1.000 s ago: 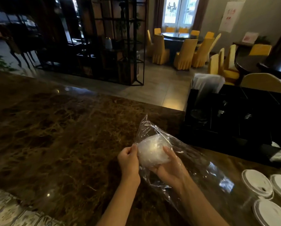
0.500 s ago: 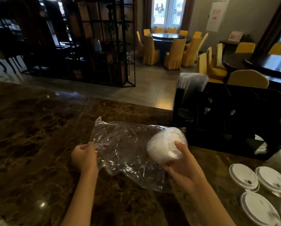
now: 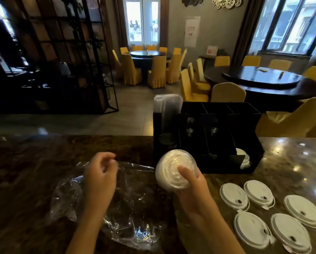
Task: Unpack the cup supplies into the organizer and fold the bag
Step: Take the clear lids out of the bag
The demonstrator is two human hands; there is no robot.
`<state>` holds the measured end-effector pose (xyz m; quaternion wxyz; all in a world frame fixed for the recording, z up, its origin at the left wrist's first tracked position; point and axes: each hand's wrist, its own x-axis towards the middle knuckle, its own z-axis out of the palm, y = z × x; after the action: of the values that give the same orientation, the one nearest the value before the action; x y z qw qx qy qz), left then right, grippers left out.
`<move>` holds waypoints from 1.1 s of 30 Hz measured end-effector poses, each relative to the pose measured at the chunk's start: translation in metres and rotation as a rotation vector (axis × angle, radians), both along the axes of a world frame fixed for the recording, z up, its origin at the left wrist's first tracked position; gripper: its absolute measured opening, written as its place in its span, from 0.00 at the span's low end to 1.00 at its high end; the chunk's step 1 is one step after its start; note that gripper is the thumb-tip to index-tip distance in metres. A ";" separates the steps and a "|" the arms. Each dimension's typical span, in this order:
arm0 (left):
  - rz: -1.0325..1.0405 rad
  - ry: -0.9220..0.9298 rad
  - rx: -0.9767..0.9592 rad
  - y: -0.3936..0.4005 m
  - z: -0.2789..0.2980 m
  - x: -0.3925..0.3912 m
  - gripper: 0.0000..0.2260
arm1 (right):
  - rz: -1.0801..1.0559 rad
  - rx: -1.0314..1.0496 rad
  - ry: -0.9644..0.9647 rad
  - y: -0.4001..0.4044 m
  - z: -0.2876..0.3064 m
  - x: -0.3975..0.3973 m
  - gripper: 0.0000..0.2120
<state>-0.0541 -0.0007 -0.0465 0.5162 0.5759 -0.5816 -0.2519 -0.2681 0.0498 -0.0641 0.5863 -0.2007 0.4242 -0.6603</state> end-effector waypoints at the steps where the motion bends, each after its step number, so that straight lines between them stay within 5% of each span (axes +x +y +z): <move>1: -0.147 0.015 -0.005 0.004 0.008 -0.024 0.10 | -0.036 -0.024 0.012 -0.005 0.002 -0.003 0.31; 5: -0.580 0.119 0.085 0.001 0.017 -0.102 0.16 | -0.155 -0.060 0.064 -0.021 0.013 -0.016 0.37; 10: -0.634 0.239 0.085 -0.043 0.013 -0.152 0.19 | -0.194 -0.008 0.029 -0.047 0.015 -0.042 0.48; 18: -0.576 0.230 0.146 -0.110 0.005 -0.197 0.18 | -0.223 -0.003 -0.748 -0.074 -0.019 -0.058 0.14; 23: -0.535 -0.021 0.005 -0.120 -0.003 -0.217 0.16 | -0.240 0.067 -0.612 -0.079 -0.030 -0.051 0.16; 27: -0.457 -0.262 -0.065 -0.121 -0.014 -0.227 0.11 | -0.175 0.081 -0.812 -0.081 -0.037 -0.049 0.11; 33: -0.230 -0.911 -0.215 -0.119 -0.038 -0.230 0.09 | -0.228 0.130 -0.873 -0.078 -0.056 -0.049 0.03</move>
<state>-0.2839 -0.1197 -0.0846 0.2344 0.5030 -0.8313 0.0322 -0.3175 -0.0280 -0.1204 0.6451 0.1816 0.1974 -0.7154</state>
